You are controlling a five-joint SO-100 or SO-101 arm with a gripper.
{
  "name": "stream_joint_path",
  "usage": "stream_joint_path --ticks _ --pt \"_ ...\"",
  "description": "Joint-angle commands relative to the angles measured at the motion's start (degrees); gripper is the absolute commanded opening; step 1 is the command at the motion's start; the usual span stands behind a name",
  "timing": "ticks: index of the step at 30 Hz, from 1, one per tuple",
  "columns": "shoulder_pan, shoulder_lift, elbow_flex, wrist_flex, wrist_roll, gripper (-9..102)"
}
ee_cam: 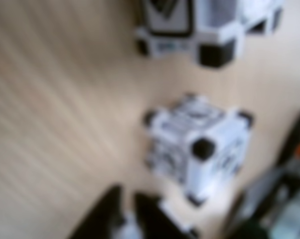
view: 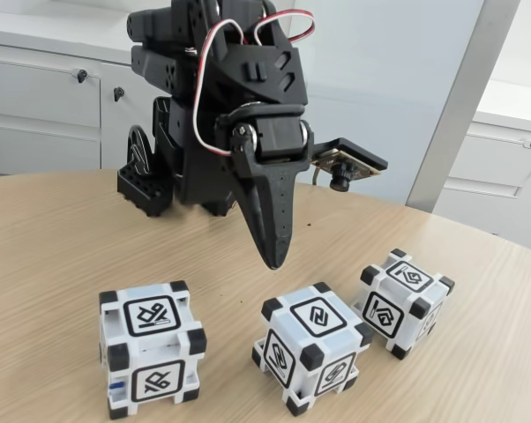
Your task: Stack cubes from left to right.
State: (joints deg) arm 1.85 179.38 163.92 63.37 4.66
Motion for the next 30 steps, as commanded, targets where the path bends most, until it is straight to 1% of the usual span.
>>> stream_joint_path --ticks 1,23,27,30 --pt "0.7 0.44 -1.23 0.0 -1.58 0" --pt "0.7 0.44 -1.23 0.0 -1.49 0" --pt "0.7 0.44 -0.79 -0.26 -9.23 0" --pt "0.7 0.44 -0.97 -0.88 -11.43 0"
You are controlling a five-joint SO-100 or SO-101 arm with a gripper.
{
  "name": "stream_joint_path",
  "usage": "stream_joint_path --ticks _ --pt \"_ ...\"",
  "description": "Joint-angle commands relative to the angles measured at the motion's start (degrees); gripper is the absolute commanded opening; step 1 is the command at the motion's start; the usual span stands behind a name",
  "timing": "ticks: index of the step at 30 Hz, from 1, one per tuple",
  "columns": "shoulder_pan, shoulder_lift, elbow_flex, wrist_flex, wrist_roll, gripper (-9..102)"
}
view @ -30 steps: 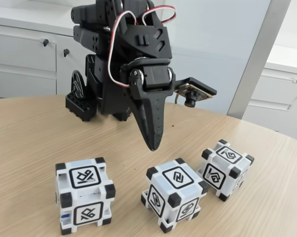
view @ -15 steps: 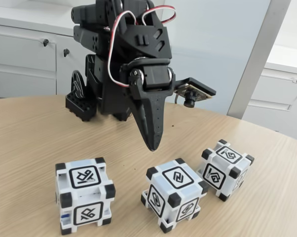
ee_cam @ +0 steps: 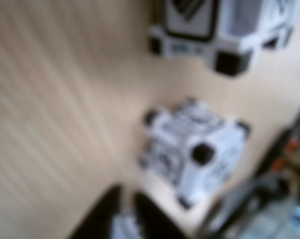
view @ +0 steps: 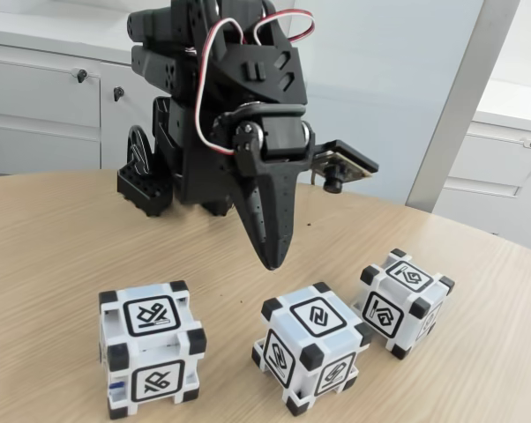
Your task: Stack cubes from left to right.
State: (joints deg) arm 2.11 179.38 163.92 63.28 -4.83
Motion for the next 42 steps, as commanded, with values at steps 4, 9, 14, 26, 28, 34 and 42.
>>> stream_joint_path --ticks 4,9,14,26,28,34,42 --pt "0.44 0.44 -2.11 -0.09 0.26 0" --pt "0.44 -0.88 -10.28 0.26 3.96 0" --pt "0.44 -9.05 -22.41 2.11 6.86 0" --pt "-0.79 -54.14 -67.06 19.16 13.1 2" --pt "-2.29 -58.45 -72.6 21.45 11.95 3" --pt "-14.15 -66.88 -81.39 28.65 14.24 8" --pt "-23.47 -68.12 -80.77 28.83 25.31 34"
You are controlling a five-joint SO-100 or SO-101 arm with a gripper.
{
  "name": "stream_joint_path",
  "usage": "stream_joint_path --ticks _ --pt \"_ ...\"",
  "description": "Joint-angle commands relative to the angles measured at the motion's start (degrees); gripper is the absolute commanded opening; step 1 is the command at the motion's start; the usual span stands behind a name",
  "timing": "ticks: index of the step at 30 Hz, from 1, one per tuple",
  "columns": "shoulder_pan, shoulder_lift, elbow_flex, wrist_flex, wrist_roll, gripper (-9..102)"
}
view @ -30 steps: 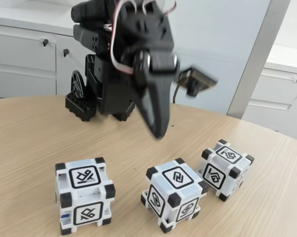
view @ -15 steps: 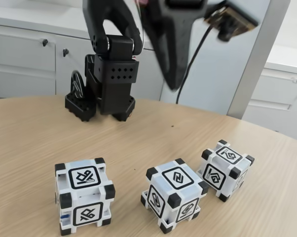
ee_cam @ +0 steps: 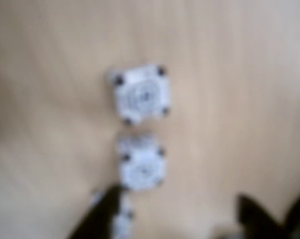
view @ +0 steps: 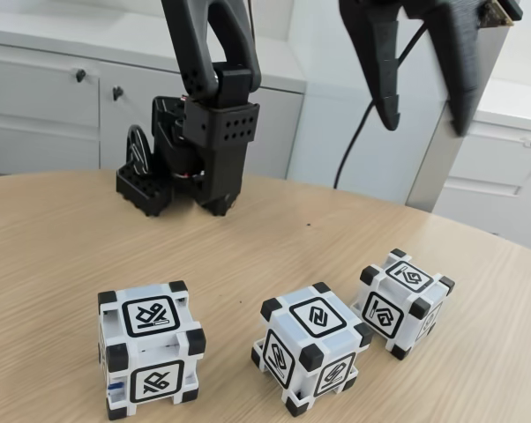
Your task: Stack cubes from left to right.
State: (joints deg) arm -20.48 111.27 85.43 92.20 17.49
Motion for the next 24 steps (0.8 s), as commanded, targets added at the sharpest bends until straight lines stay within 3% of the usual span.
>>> stream_joint_path --ticks 1,10,24 --pt "-0.88 -0.09 -2.2 -0.18 3.6 35" --pt "-0.88 -10.81 -2.37 -5.36 1.85 37" --pt "-0.88 -26.63 -2.99 -5.54 -10.37 37"
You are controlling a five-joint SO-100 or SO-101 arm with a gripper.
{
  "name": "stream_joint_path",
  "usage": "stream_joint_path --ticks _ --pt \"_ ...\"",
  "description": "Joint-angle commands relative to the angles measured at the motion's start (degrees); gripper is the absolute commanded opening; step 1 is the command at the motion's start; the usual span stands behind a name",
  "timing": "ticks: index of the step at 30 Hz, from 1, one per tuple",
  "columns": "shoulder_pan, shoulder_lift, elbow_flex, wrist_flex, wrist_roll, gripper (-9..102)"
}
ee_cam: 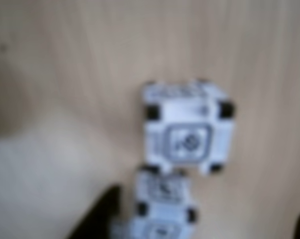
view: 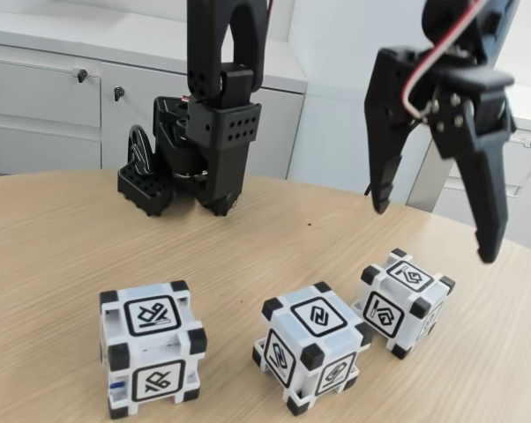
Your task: Stack cubes from left to right.
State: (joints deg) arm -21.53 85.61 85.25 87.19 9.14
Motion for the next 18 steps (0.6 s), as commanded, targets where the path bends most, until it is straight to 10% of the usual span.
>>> stream_joint_path --ticks 1,18 --pt "0.18 -2.11 -2.81 -0.53 -2.81 37" --pt "0.35 -10.2 -2.29 -5.54 -9.76 37"
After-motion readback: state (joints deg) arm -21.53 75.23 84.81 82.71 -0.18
